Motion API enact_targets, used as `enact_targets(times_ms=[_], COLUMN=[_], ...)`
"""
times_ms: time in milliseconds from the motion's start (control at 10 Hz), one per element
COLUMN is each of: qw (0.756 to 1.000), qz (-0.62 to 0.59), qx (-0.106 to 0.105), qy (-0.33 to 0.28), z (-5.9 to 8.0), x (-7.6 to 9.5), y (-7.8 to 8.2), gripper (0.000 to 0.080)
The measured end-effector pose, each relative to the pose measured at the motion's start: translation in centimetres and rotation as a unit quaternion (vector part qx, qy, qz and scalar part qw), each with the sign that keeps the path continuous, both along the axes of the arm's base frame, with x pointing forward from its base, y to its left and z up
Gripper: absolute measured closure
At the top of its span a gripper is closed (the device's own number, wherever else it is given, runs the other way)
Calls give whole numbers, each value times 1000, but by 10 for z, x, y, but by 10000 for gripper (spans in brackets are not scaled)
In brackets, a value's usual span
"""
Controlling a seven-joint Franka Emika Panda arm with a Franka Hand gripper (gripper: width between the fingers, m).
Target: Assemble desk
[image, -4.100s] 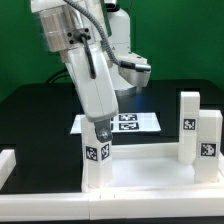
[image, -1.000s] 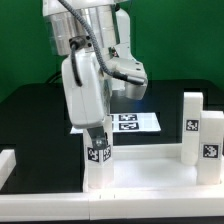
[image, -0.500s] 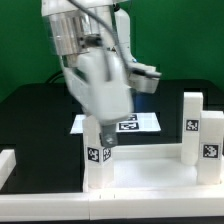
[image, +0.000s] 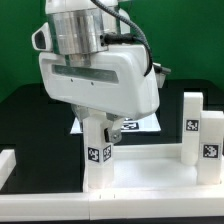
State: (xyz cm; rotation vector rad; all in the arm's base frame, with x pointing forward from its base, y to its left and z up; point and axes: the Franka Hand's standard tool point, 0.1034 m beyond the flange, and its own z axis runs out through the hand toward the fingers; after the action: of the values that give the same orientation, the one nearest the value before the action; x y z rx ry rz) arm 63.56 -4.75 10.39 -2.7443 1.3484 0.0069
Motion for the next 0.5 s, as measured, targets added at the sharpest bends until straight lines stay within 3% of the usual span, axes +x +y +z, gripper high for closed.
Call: enact_targets(times_ms=[100, 300, 500], qw=[998, 985, 949], qz=[-68, -170, -315], qx=[3, 7, 13], qy=[5, 17, 22], z=[1, 1, 2], x=[0, 0, 2], y=[-1, -1, 1], gripper=[514, 514, 514])
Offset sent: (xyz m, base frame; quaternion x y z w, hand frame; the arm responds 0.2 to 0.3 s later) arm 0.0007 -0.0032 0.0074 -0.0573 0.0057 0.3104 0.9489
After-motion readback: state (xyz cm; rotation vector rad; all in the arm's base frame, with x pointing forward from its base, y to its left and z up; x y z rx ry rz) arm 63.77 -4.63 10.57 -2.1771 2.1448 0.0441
